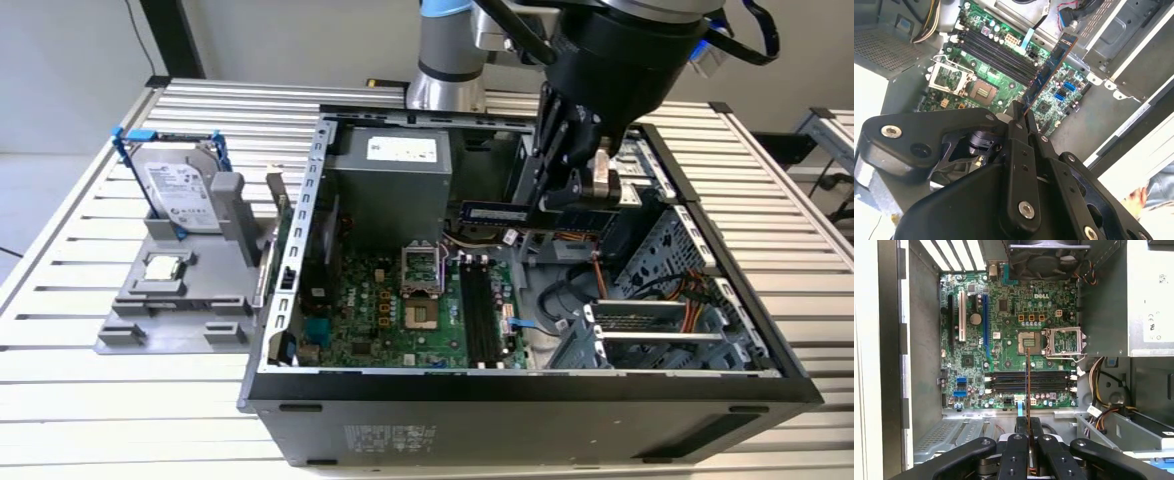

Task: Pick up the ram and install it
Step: 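Insert the ram into the slot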

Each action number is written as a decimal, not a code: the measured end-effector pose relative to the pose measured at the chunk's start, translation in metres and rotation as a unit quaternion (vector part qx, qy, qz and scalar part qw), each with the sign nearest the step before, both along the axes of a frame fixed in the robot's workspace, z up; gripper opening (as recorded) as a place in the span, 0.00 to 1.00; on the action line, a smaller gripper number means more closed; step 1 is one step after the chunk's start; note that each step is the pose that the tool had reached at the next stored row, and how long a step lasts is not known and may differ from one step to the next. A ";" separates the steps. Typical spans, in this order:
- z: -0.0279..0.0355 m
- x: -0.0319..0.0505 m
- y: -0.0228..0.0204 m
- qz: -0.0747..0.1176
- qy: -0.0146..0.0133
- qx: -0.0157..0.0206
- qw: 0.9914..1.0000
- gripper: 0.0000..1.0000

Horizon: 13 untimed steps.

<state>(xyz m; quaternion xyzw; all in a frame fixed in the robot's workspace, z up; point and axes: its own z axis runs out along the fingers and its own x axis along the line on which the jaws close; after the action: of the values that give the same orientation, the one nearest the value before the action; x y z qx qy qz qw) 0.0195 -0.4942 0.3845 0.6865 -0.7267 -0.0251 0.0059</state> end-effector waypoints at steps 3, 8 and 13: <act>0.0000 0.0001 0.0000 -0.027 0.000 0.000 1.000 0.00; -0.0001 0.0000 0.0000 -0.072 0.000 0.000 0.997 0.00; -0.0001 0.0000 0.0000 -0.117 0.000 0.000 0.993 0.00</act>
<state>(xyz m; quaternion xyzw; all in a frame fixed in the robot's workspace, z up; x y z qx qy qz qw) 0.0195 -0.4942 0.3844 0.5963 -0.8023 -0.0257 0.0029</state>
